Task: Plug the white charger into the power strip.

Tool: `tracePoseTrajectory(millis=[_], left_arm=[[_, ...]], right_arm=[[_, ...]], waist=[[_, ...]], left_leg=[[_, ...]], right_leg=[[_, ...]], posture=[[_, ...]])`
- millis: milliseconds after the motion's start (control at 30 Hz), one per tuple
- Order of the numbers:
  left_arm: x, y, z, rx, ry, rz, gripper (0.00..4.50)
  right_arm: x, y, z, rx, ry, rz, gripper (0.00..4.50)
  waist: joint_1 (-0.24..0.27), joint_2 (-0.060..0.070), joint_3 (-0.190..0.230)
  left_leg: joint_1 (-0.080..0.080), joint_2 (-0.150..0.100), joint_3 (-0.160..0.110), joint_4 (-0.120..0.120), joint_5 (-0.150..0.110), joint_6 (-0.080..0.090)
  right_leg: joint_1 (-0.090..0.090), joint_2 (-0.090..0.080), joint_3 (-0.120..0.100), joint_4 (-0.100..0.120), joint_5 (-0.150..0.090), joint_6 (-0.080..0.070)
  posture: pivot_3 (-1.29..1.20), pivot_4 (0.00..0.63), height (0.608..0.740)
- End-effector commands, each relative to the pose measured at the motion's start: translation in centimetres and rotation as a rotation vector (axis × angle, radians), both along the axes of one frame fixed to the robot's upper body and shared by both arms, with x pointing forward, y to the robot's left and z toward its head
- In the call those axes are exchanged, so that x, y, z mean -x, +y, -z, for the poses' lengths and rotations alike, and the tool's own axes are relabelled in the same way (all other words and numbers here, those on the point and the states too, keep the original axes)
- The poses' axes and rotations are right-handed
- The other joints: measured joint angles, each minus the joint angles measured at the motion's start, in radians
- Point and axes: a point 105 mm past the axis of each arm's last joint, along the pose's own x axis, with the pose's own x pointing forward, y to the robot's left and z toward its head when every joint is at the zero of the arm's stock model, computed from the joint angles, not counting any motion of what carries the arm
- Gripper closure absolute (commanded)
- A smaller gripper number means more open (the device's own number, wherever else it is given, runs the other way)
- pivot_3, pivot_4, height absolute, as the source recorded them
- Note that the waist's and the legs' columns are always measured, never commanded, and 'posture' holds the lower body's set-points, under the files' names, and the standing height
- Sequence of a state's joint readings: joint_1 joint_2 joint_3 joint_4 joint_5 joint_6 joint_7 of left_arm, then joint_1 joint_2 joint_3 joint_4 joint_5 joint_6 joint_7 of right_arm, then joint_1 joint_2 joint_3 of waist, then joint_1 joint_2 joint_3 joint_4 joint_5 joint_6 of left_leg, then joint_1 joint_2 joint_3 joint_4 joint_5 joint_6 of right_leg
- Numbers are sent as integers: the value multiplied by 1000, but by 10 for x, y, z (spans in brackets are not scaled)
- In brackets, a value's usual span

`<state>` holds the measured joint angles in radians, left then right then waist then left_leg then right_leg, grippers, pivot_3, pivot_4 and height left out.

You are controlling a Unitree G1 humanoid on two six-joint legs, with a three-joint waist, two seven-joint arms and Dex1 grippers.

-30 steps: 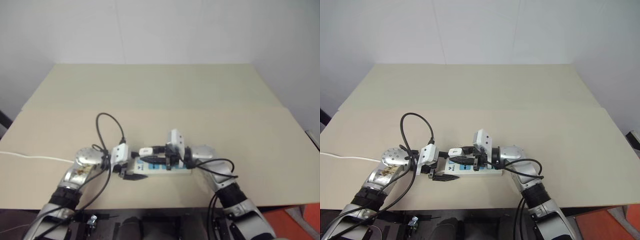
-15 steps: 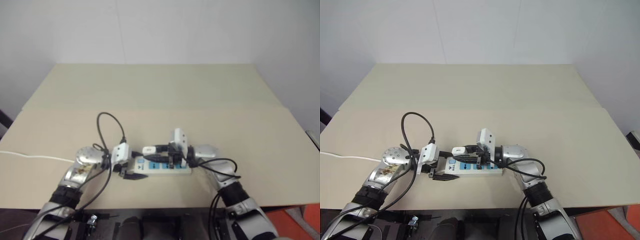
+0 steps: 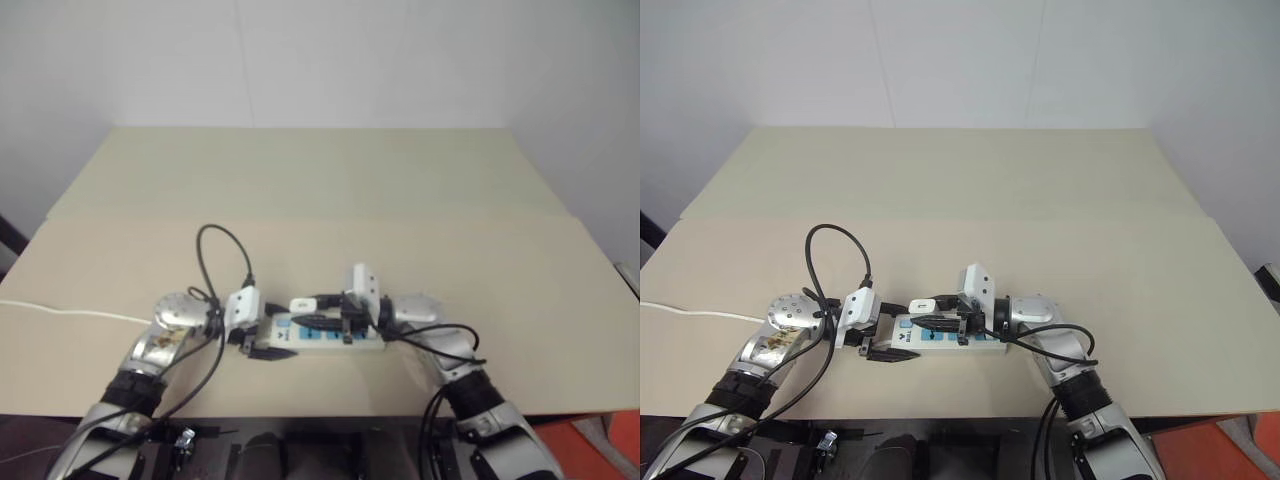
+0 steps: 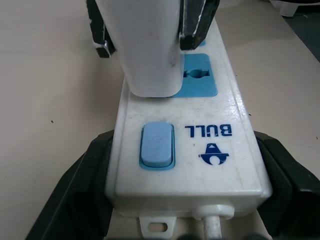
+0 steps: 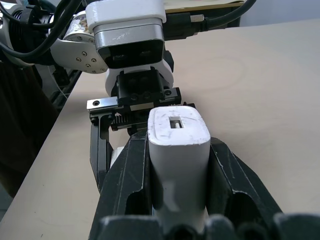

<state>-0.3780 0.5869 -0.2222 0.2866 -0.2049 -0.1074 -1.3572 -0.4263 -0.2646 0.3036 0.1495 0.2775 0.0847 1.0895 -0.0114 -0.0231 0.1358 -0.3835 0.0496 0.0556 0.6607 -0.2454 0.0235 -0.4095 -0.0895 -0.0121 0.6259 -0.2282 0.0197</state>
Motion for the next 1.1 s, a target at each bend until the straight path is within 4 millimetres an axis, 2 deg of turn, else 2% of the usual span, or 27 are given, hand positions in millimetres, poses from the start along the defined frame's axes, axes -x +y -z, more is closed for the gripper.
tracePoseTrajectory(millis=[33, 200, 533, 900, 1000, 1100], left_arm=[[-3, 11, 2, -40, 2, -35, 1188], [-4, 13, 2, -41, -1, -46, 1188], [-4, 14, 3, -43, -1, -49, 1188], [-3, 13, 2, -38, -2, -53, 1188], [-3, 14, 1, -39, -2, -56, 1188], [-2, 16, 1, -41, -1, -60, 1188]], right_arm=[[-1, -25, 26, 114, 37, 42, 3364], [-3, -38, 41, 165, 71, 70, 3364], [-3, -40, 49, 208, 92, 56, 3364], [-6, -12, 47, 170, 100, 26, 3364], [-5, -14, 47, 166, 103, 28, 3364], [-4, -25, 52, 186, 115, 41, 3364]], waist=[[2, 0, 0], [6, 0, 0], [6, 0, 0], [-1, 0, 0], [-3, 0, 0], [-2, 0, 0]], left_leg=[[0, 0, 0, 0, 0, 0], [0, 0, 0, 0, 0, 0], [3, 0, 0, 0, 0, 0], [7, 0, 0, 0, 0, 0], [9, 0, 0, -1, 0, 0], [9, 1, 1, -1, 0, 0]], right_leg=[[0, 0, 0, 0, 0, 0], [1, -1, 0, -1, 0, 0], [3, -1, 0, -1, 0, 0], [6, 0, 0, 0, 0, 0], [6, 0, 1, 1, -1, 1], [6, 0, 1, 1, -2, 2]], posture=[[0, 150, 740], [0, 150, 740], [0, 150, 740], [0, 150, 740], [0, 150, 740], [0, 150, 740]])
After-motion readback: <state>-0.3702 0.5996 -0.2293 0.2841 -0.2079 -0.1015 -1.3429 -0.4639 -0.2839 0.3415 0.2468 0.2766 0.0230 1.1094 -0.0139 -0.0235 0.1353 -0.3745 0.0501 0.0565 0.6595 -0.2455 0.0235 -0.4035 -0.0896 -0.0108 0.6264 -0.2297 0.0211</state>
